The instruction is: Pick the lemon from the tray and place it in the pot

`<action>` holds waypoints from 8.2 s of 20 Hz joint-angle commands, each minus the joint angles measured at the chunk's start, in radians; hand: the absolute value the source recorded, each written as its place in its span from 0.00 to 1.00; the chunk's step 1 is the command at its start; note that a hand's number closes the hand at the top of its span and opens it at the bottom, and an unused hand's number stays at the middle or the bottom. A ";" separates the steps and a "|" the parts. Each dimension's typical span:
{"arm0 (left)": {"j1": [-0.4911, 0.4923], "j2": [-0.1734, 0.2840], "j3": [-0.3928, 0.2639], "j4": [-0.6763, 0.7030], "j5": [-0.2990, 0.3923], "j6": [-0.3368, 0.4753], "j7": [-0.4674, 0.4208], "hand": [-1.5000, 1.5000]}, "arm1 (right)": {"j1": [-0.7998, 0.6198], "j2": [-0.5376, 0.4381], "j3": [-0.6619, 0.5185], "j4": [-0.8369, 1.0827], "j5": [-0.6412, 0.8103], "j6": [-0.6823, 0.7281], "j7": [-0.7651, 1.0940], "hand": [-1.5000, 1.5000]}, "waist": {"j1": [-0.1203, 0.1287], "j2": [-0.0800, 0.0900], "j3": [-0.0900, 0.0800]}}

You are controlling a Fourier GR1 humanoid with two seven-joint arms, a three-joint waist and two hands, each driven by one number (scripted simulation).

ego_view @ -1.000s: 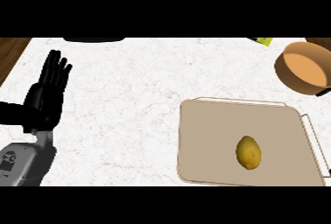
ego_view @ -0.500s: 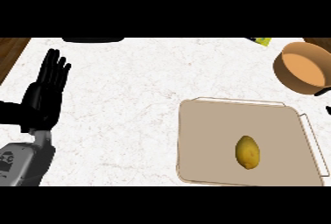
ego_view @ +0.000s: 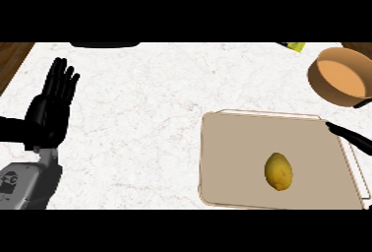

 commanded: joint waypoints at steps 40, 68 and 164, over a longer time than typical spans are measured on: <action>-0.027 -0.103 0.107 -0.085 -0.127 -0.080 0.132 0.50 | -0.127 0.502 0.177 0.229 0.574 -0.136 -0.037 1.00 | 0.009 0.001 0.002; -0.062 -0.132 0.068 -0.062 -0.129 -0.138 0.080 0.50 | -0.591 0.591 -0.205 0.259 0.922 -0.425 0.783 1.00 | 0.131 0.051 -0.010; 0.023 -0.138 0.150 -0.091 -0.147 -0.146 0.100 0.50 | -0.349 0.408 -0.894 0.119 0.370 -1.032 0.668 0.00 | -0.008 -0.003 0.000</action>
